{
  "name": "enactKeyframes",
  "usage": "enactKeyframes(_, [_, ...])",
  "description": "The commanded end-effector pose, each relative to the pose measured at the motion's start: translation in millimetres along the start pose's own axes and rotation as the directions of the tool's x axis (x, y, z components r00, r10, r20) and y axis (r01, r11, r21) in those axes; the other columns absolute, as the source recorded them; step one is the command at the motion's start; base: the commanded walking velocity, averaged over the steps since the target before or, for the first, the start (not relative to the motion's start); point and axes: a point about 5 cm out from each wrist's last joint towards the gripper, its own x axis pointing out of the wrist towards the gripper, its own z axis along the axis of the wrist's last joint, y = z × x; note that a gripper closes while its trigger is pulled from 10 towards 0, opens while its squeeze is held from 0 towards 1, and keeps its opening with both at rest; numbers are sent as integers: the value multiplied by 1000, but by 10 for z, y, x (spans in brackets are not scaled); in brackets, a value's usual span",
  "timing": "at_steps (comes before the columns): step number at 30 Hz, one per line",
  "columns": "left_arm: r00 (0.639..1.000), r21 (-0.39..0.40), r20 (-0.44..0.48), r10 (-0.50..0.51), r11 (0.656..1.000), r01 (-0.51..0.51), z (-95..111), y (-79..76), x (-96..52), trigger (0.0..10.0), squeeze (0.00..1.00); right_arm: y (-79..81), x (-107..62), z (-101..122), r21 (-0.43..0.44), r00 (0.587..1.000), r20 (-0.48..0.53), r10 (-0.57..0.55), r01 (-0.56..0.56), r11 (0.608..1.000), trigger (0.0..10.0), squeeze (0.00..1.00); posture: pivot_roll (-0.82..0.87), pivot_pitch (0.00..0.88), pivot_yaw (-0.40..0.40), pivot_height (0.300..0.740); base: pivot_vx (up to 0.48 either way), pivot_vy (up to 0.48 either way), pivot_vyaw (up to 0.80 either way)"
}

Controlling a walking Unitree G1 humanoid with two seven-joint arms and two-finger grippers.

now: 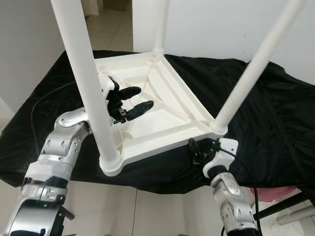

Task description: Building children table

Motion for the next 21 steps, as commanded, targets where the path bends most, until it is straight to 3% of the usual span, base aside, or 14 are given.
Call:
enactKeyframes(1, [992, 3, -4, -129, 992, 129, 1, -123, 22, 10000, 0, -22, 49, -13, -14, 1000, -27, -4, 4, 1000, 10000, 0, -38, 0, -28, 740, 0, 0, 0])
enactKeyframes(8, [990, 18, 20, -140, 990, 140, 95, -322, 102, 10000, 0, -172, 362, 167, -95, 997, -10, -72, 71, 993, 10000, 0, -26, 0, -25, 740, 0, 0, 0])
enactKeyframes(18, [993, 7, 48, -106, 994, 106, 146, -376, 131, 10000, 0, -299, 457, 244, -119, 985, 18, -171, 171, 978, 10000, 0, -22, 0, -24, 740, 0, 0, 0])
enactKeyframes(21, [996, 20, 49, -81, 997, 80, 159, -384, 138, 10000, 0, -439, 433, 292, -144, 972, 51, -229, 234, 961, 10000, 0, -6, 0, -32, 740, 0, 0, 0])
